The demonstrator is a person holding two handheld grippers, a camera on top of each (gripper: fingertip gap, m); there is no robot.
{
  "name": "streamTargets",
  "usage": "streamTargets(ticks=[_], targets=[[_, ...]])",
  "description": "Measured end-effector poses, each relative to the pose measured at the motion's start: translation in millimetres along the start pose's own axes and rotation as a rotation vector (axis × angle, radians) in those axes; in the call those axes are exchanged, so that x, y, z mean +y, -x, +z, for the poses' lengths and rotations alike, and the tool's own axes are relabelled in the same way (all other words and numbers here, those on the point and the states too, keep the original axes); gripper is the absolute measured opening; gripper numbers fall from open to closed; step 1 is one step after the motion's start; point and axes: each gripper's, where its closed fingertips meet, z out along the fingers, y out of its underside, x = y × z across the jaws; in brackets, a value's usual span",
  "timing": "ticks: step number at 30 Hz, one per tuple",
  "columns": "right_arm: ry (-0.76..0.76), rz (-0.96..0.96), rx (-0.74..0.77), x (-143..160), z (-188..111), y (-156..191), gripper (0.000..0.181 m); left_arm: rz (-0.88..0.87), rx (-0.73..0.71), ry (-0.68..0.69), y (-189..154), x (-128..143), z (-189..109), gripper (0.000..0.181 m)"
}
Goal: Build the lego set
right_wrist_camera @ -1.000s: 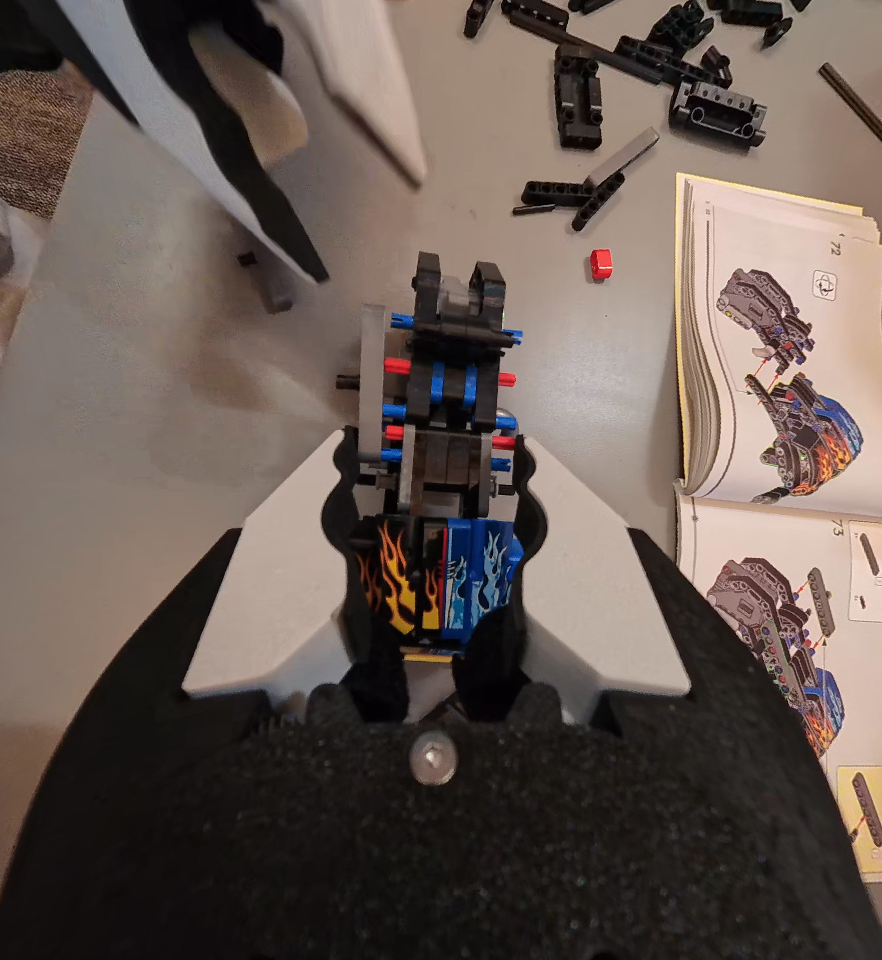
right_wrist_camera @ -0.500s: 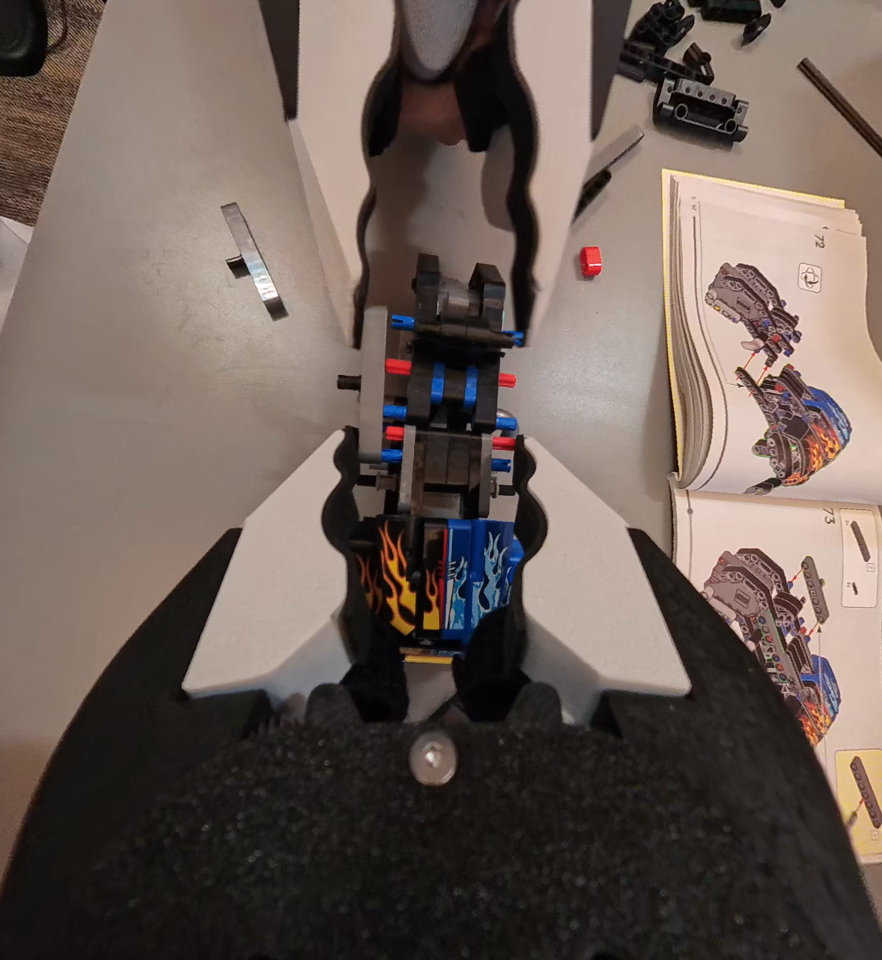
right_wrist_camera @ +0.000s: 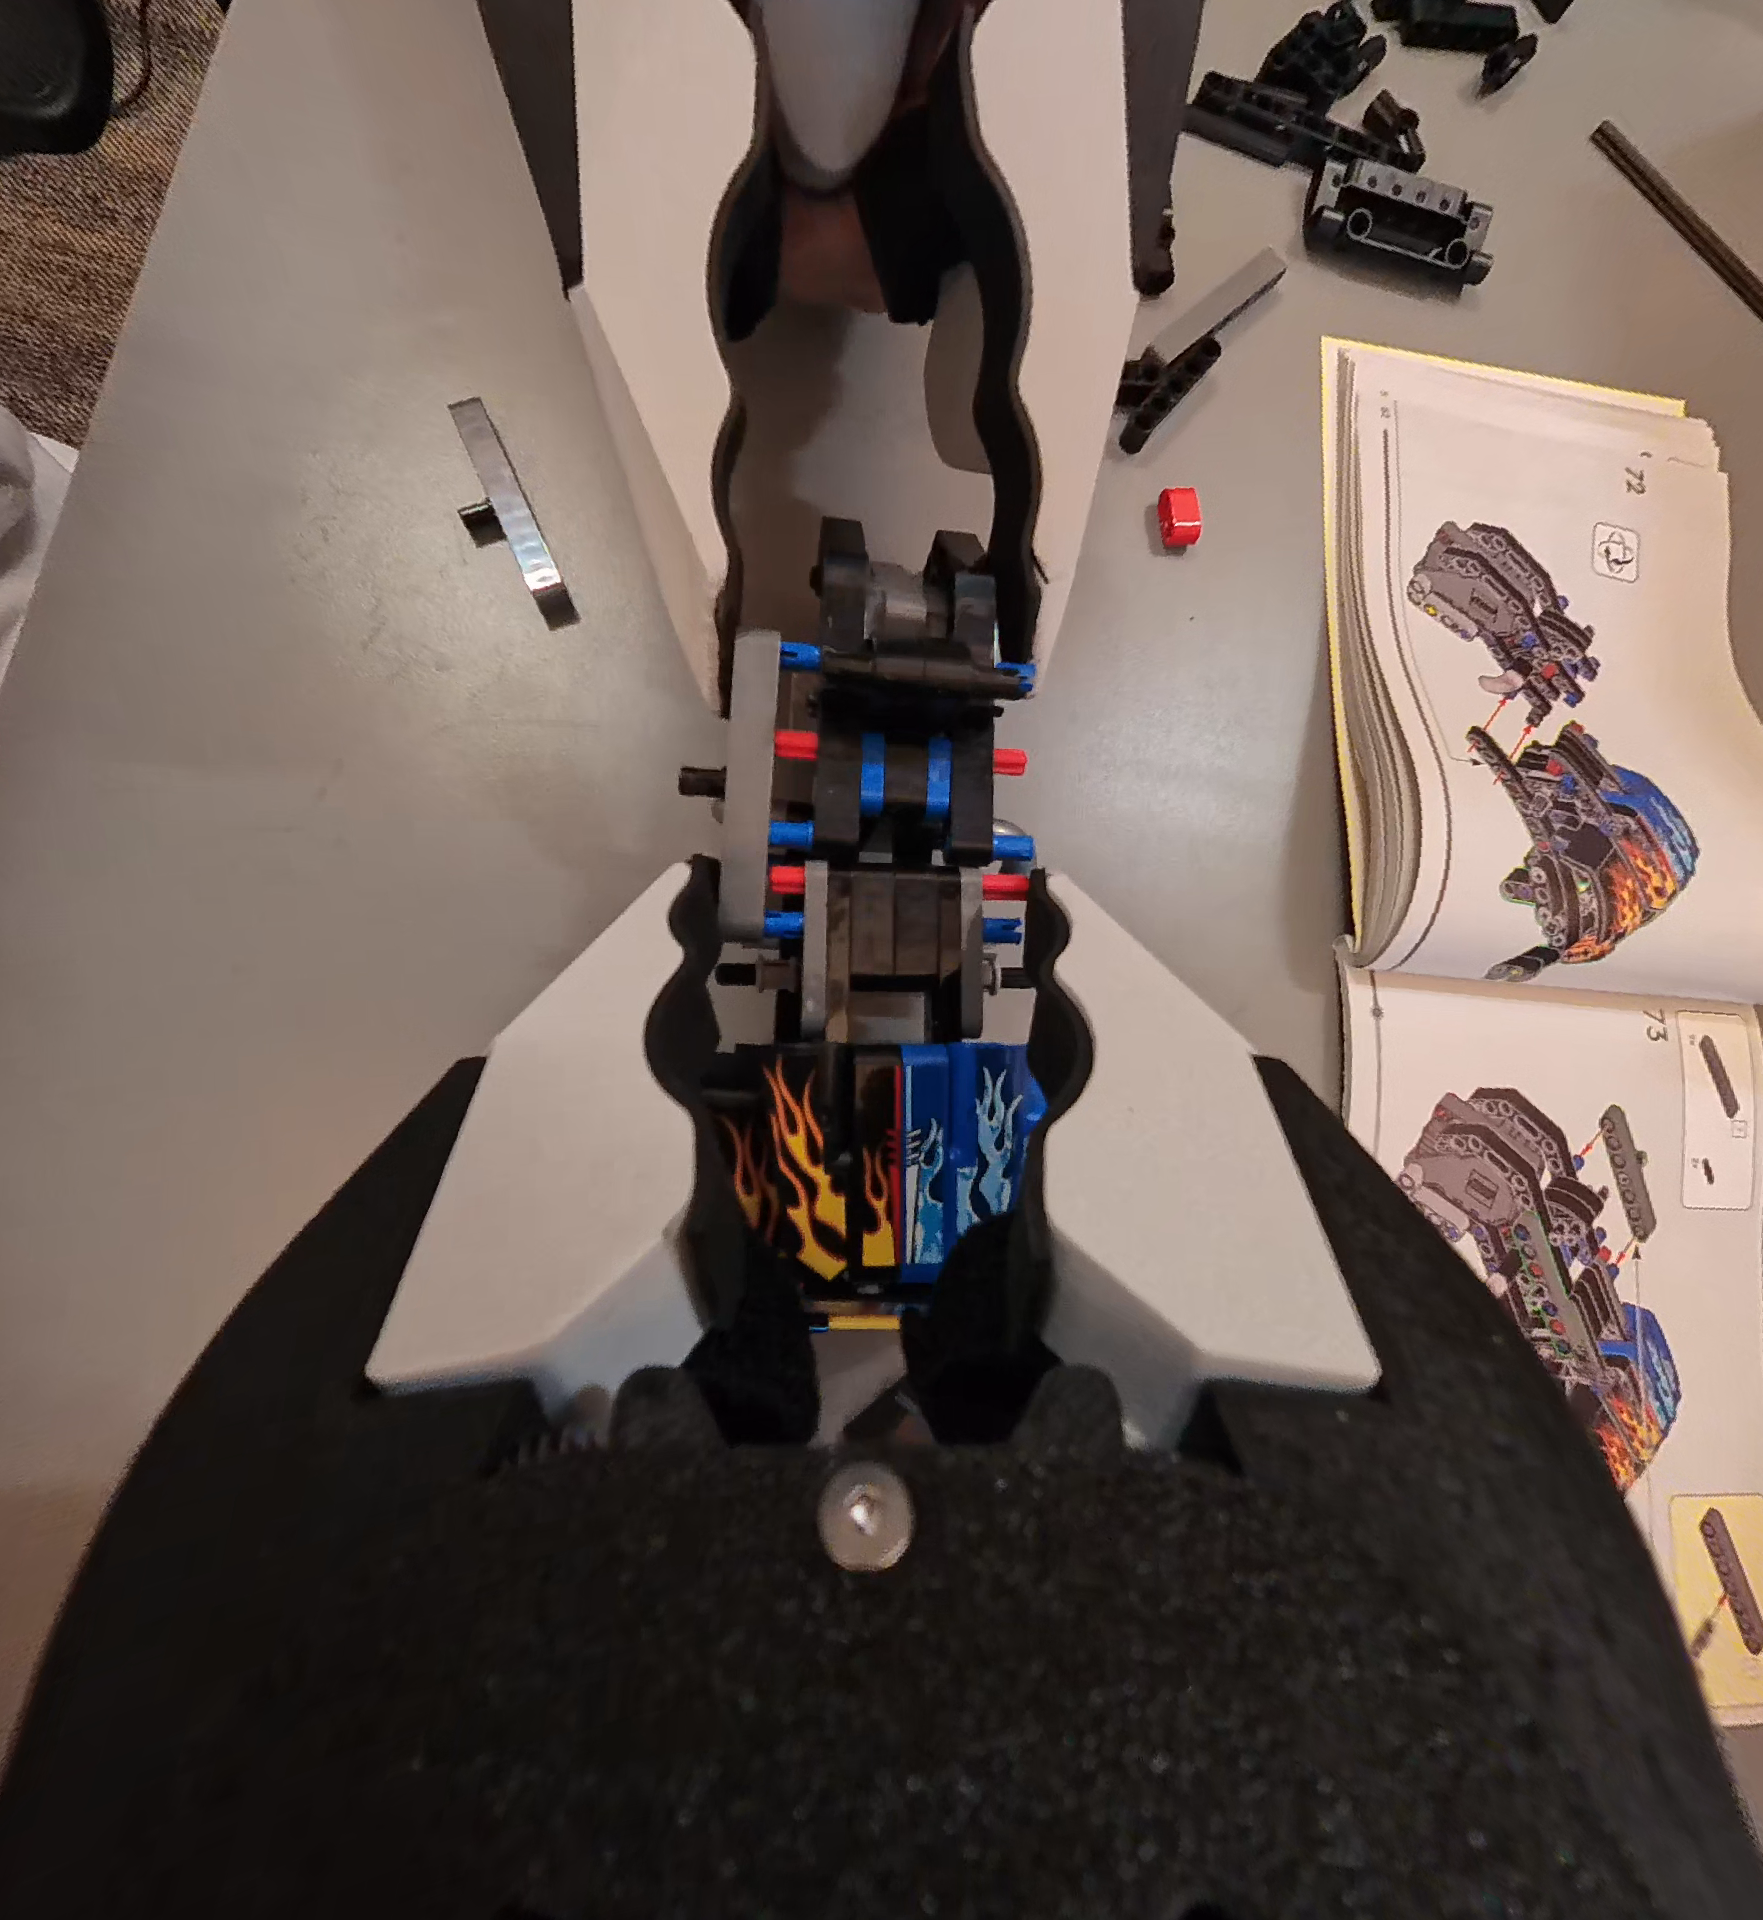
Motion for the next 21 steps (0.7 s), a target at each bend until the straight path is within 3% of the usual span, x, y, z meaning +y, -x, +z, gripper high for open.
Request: streamTargets(ticks=[12,21], targets=[[-0.026,0.022,-0.019,1.6,1.1,-3.8,0.065,0.013,-0.045,-0.01,5.1,1.7,-2.3,0.051],[0.001,0.031,-0.051,4.6,-0.7,-5.4,0.056,0.011,-0.05,-0.013,4.0,1.1,-1.6,0.052]])
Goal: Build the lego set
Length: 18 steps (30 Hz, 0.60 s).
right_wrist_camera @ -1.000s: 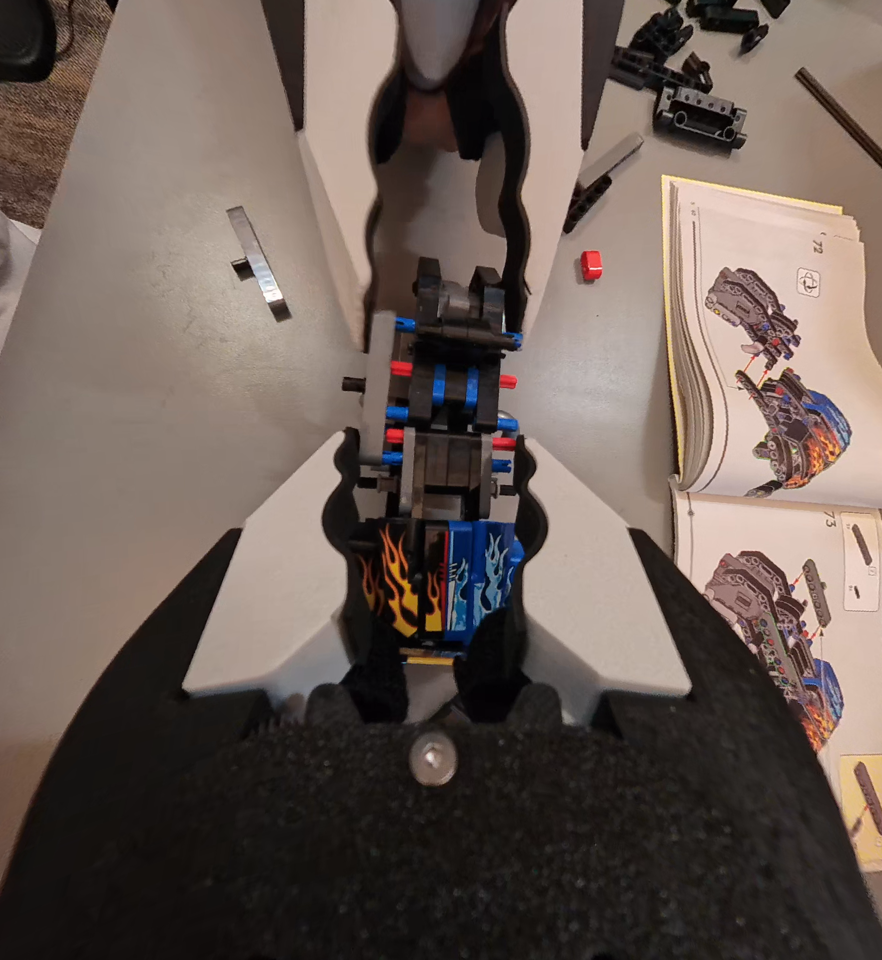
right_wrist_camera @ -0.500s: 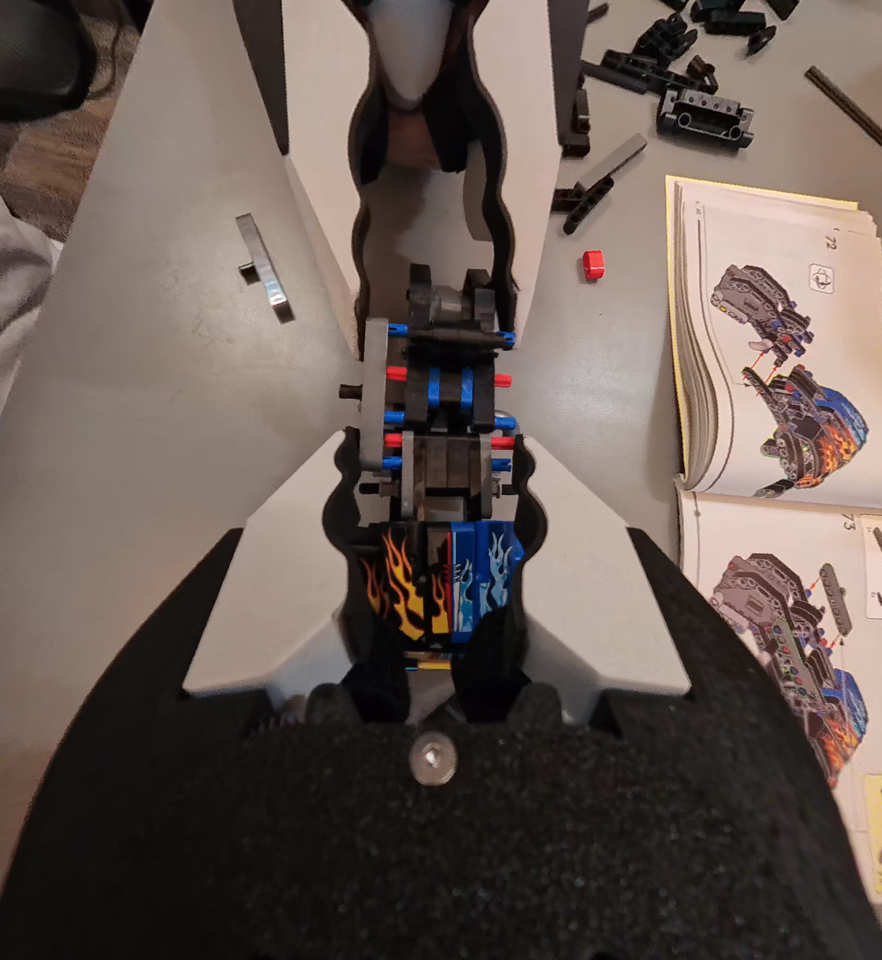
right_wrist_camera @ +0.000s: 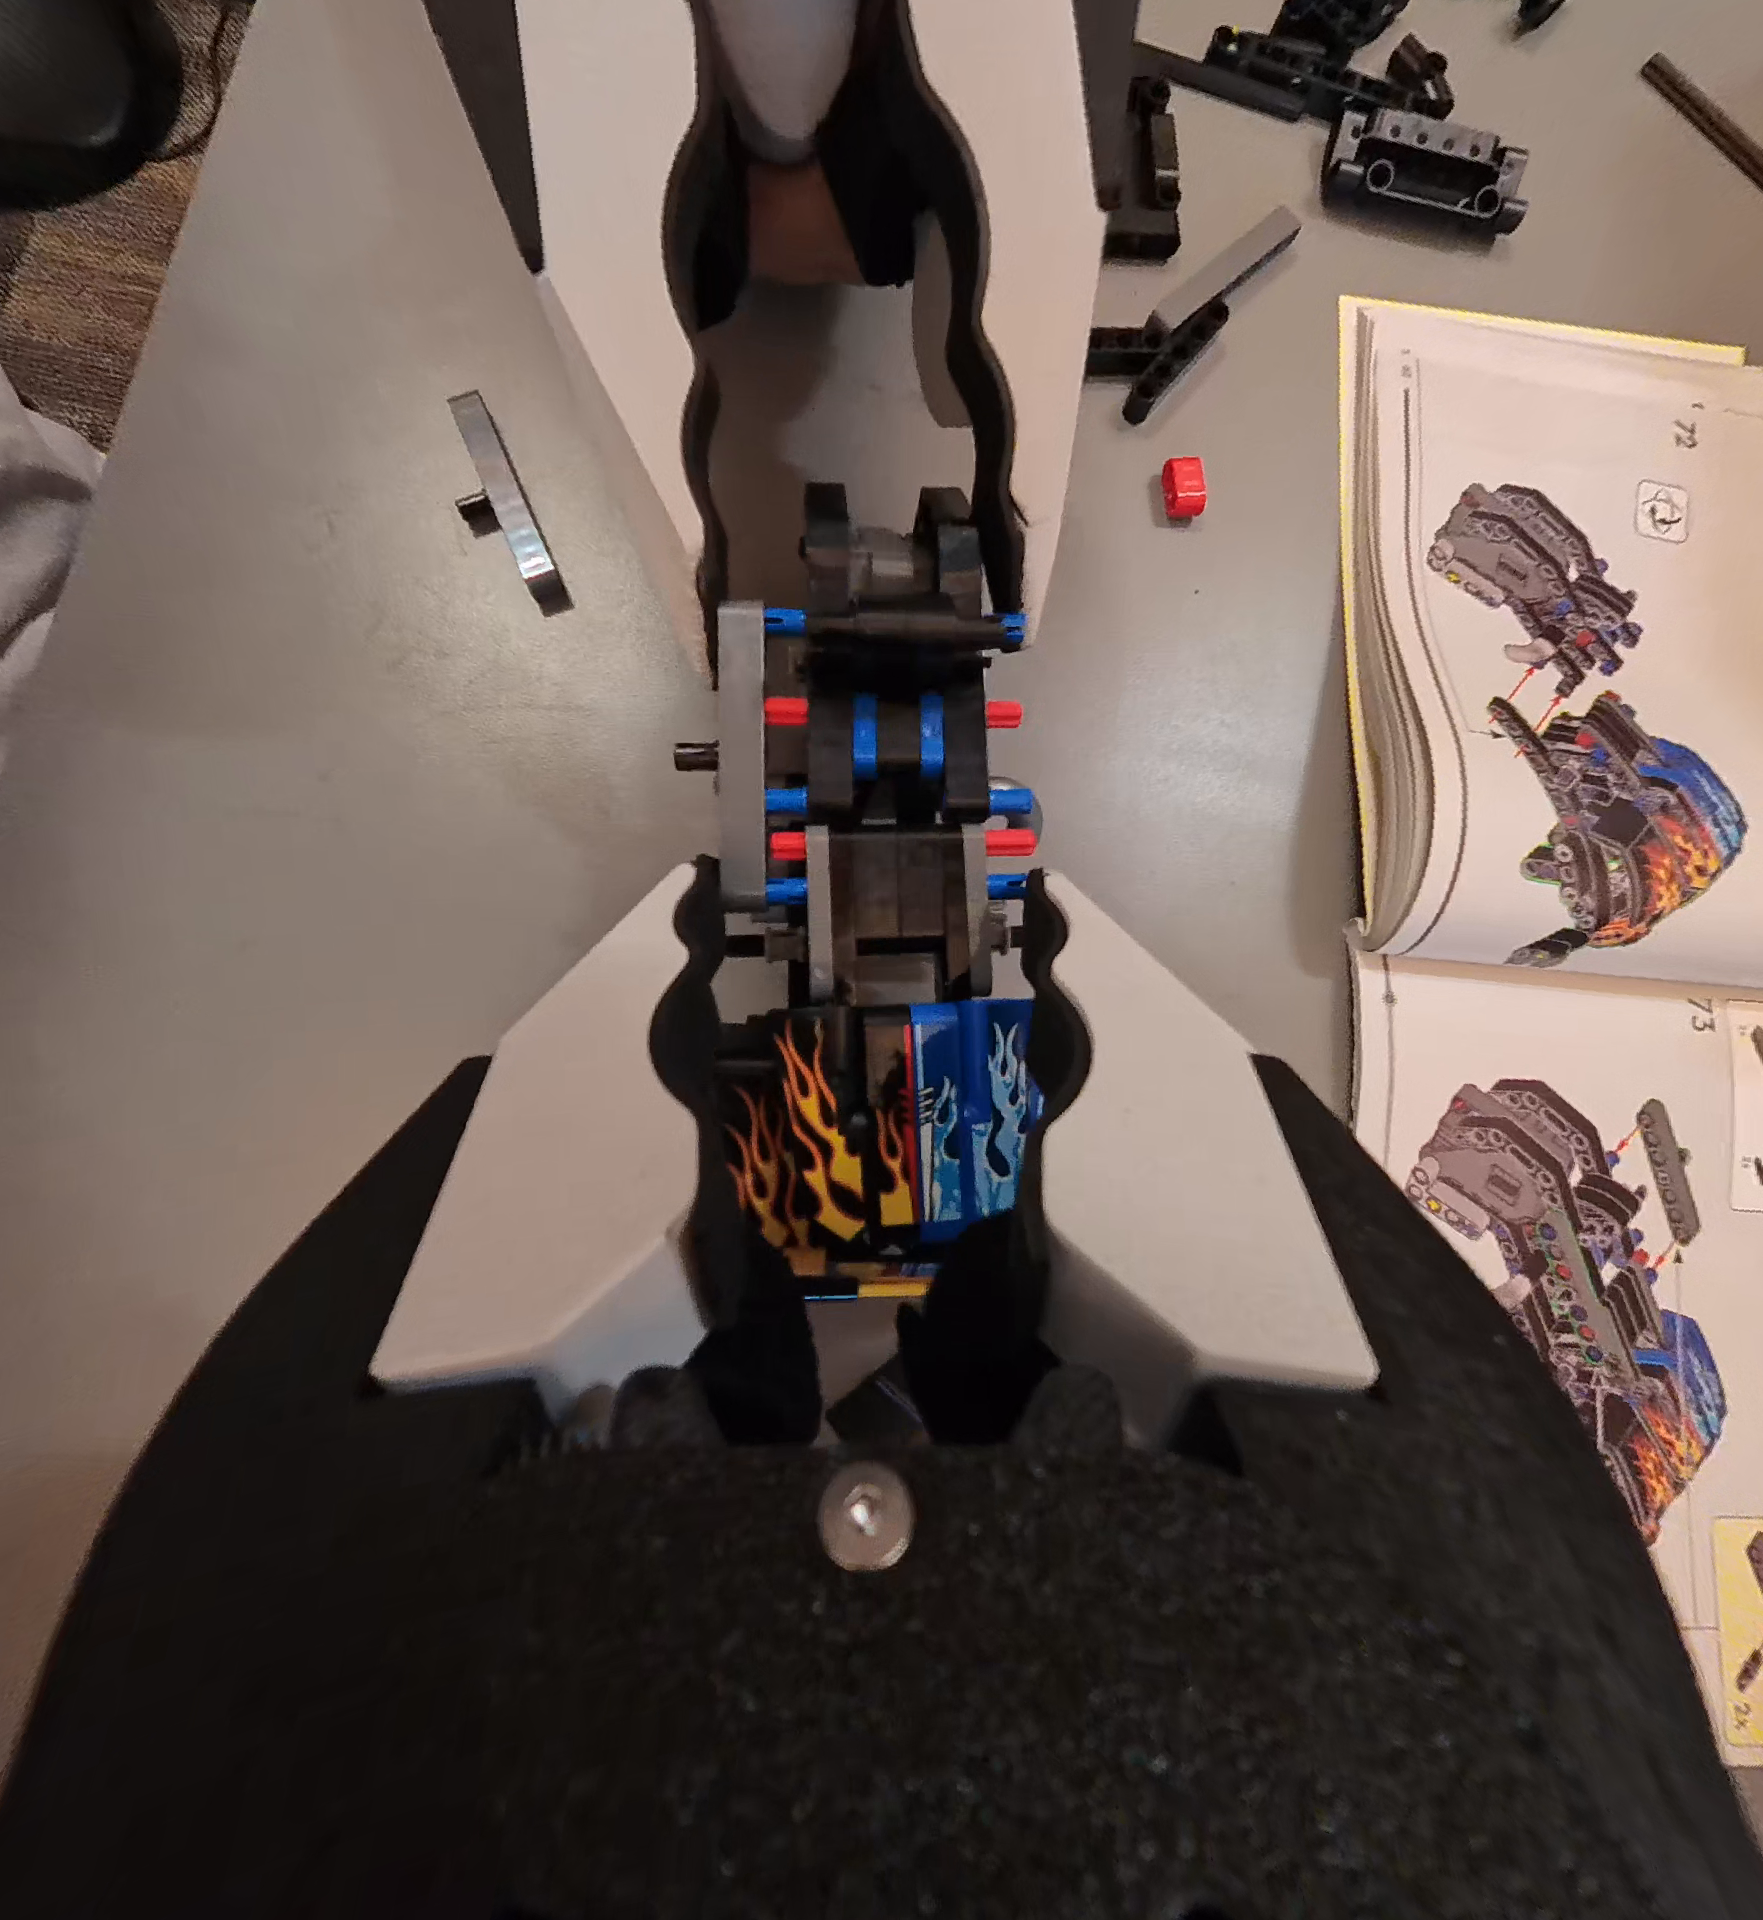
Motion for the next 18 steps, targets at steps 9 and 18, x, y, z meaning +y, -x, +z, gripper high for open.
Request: streamTargets(ticks=[9,18], targets=[[0.041,-0.032,-0.007,3.3,-1.6,1.1,0.054,0.015,-0.018,0.013,-1.9,-1.0,2.9,0.051],[0.028,-0.027,-0.022,4.9,-5.0,-1.4,0.048,-0.056,-0.032,0.008,0.3,-3.4,5.7,0.051]])
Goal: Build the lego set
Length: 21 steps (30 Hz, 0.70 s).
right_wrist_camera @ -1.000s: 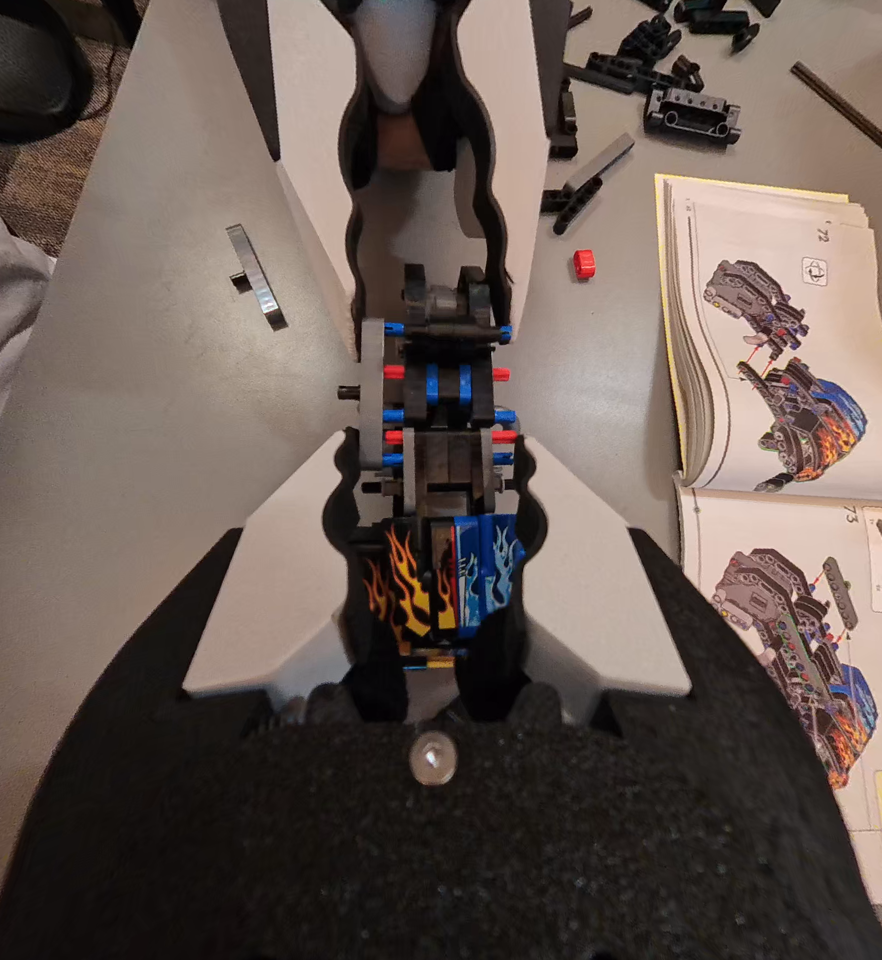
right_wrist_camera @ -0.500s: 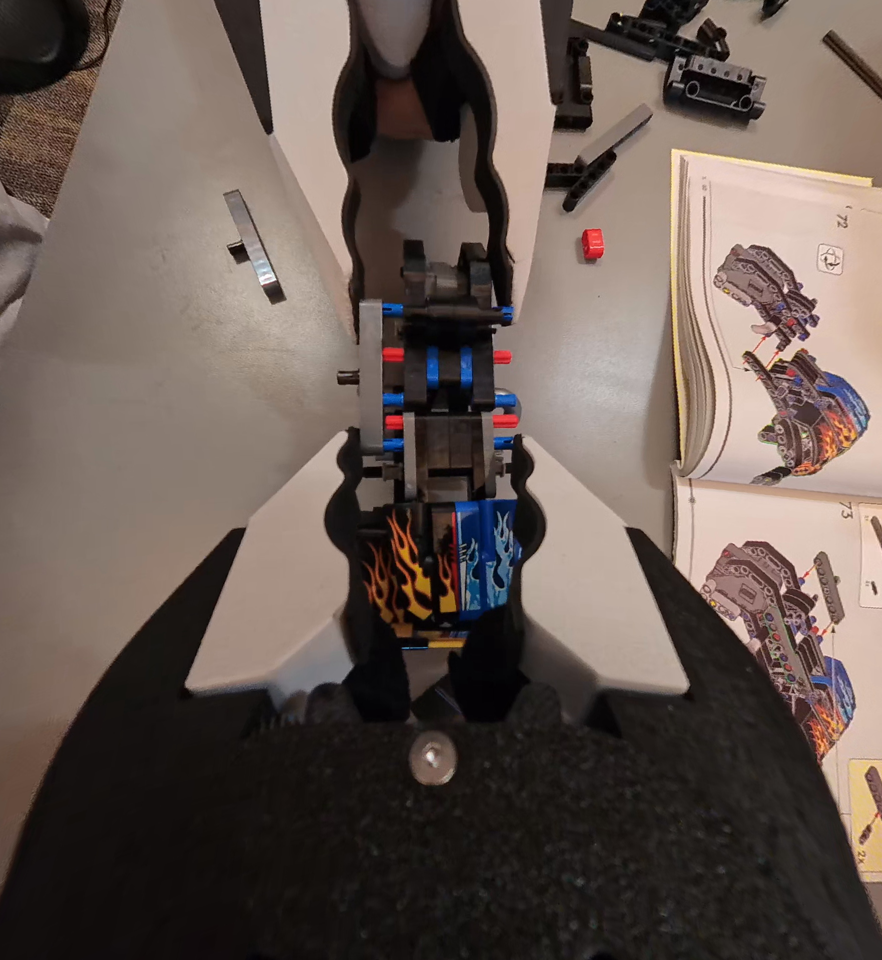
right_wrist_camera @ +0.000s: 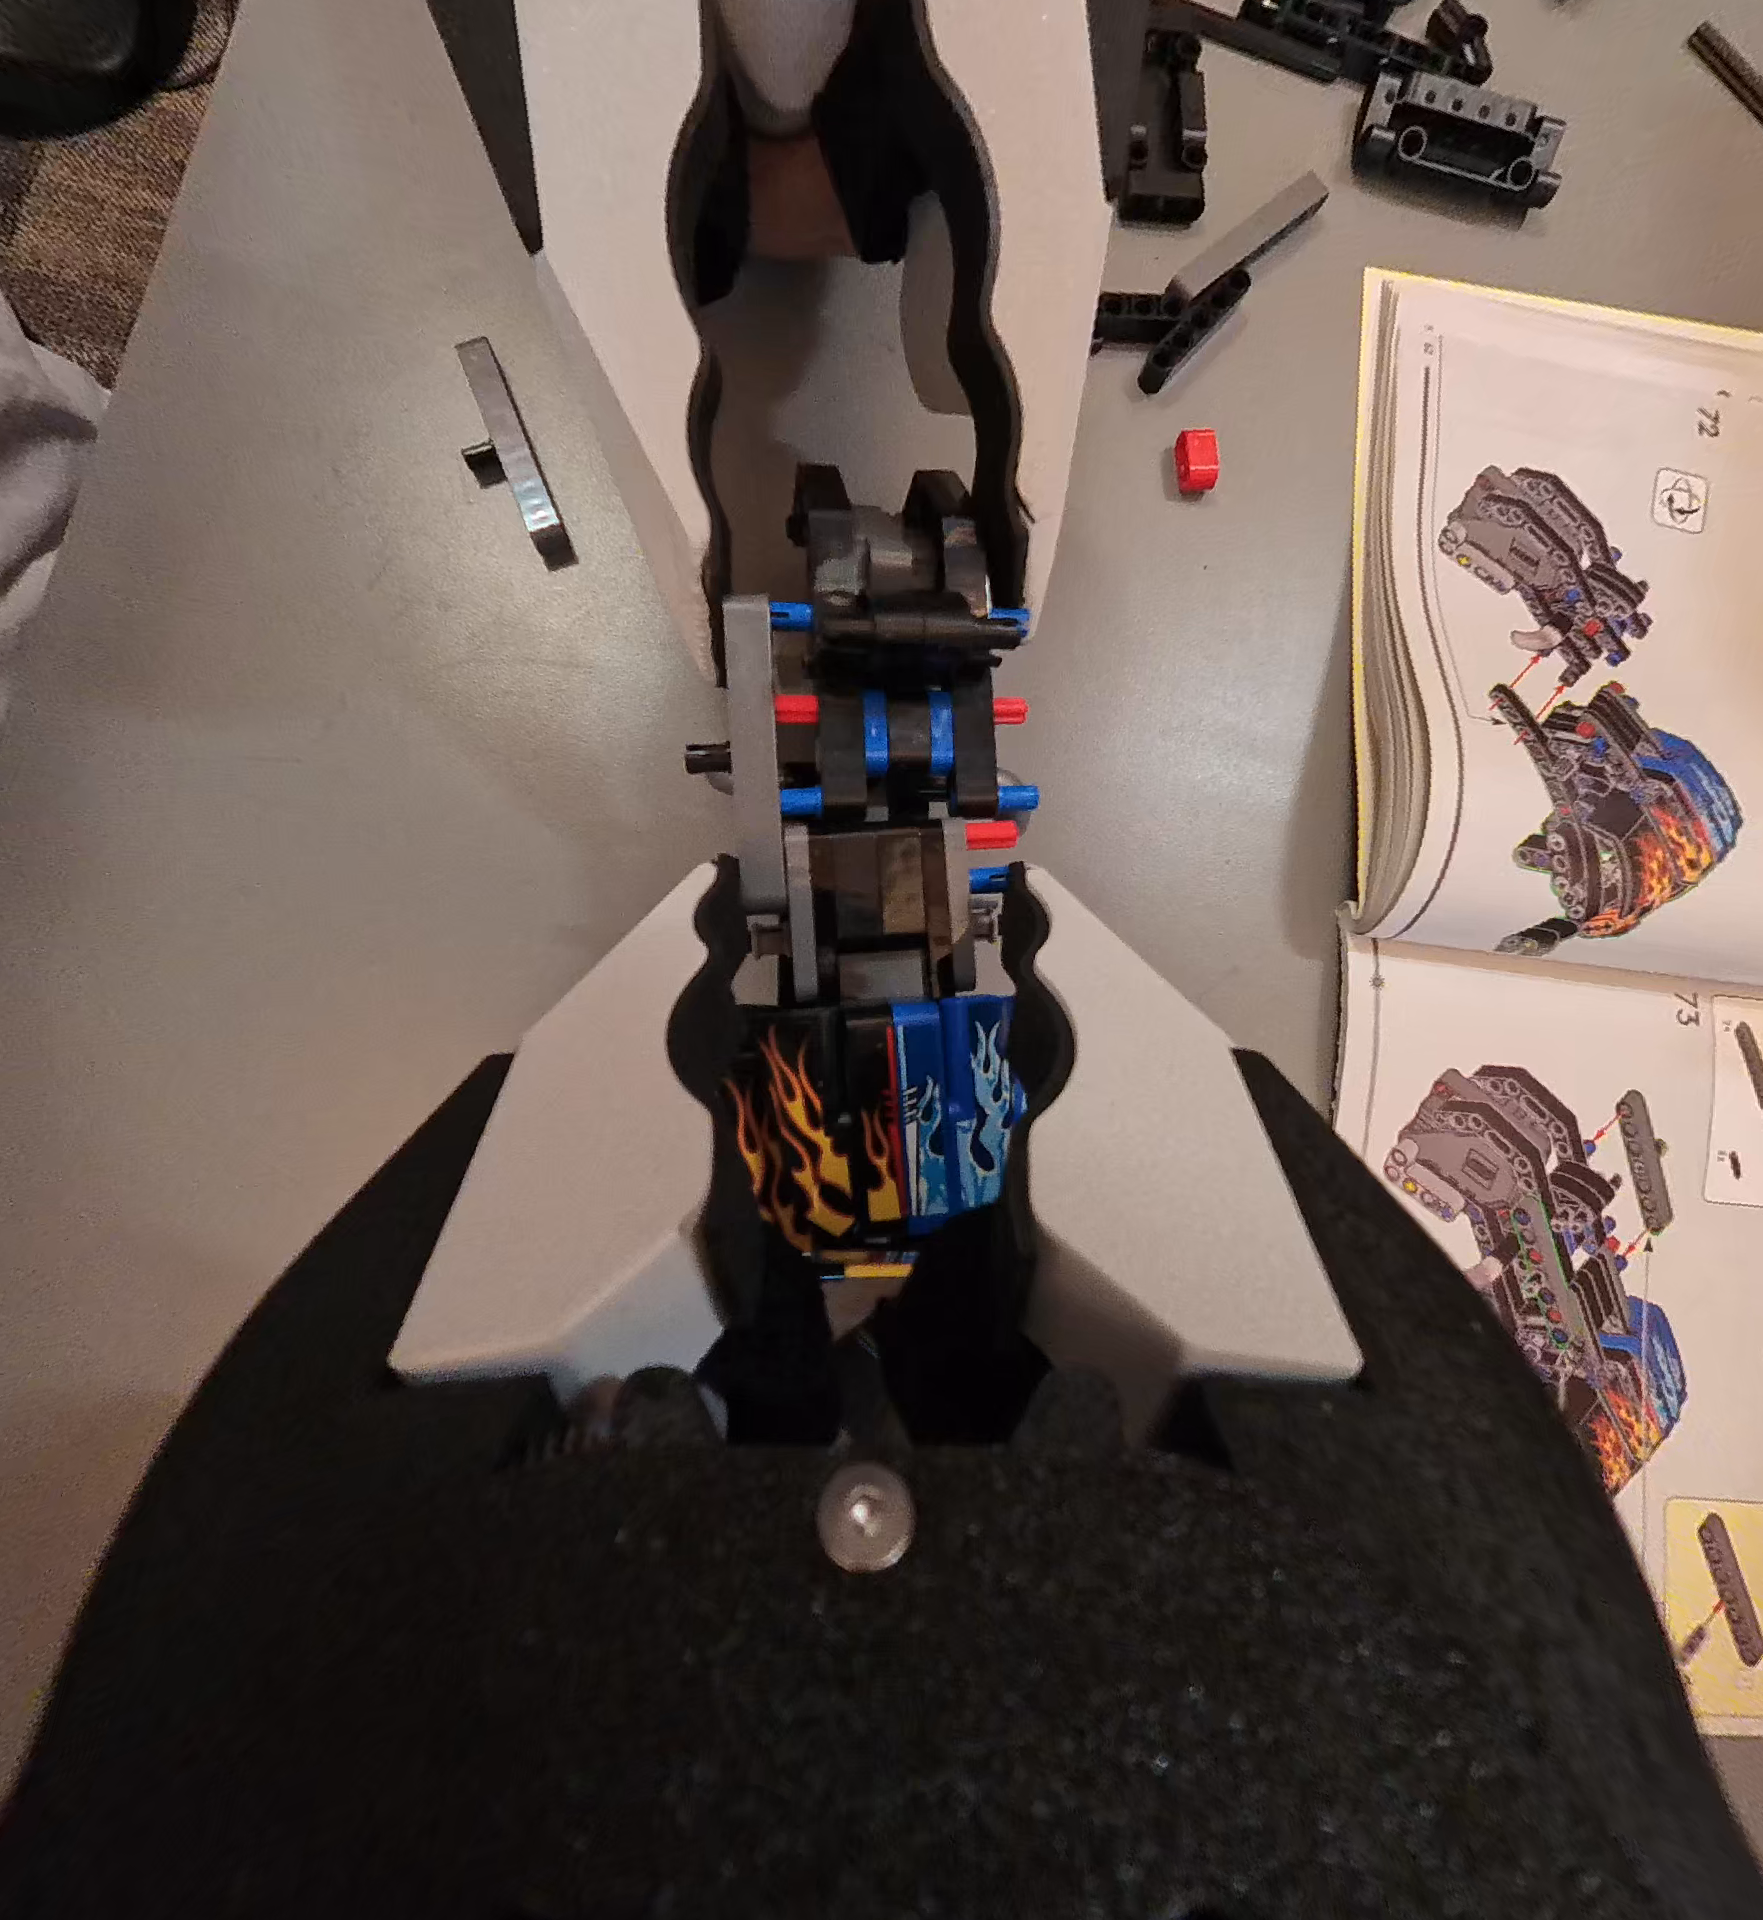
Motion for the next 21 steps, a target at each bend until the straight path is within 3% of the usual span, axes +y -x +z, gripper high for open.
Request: streamTargets(ticks=[11,16,21], targets=[[-0.013,0.01,0.001,-4,1,4,0.057,0.097,-0.044,0.001,-1,0,0,0.052],[-0.023,-0.009,0.072,-8,-1,-5,0.064,0.144,-0.078,0.003,-1,0,0,0.053],[-0.072,-0.02,0.041,-18,0,0,0.056,0.106,-0.059,0.006,-1,0,0,0.053]])
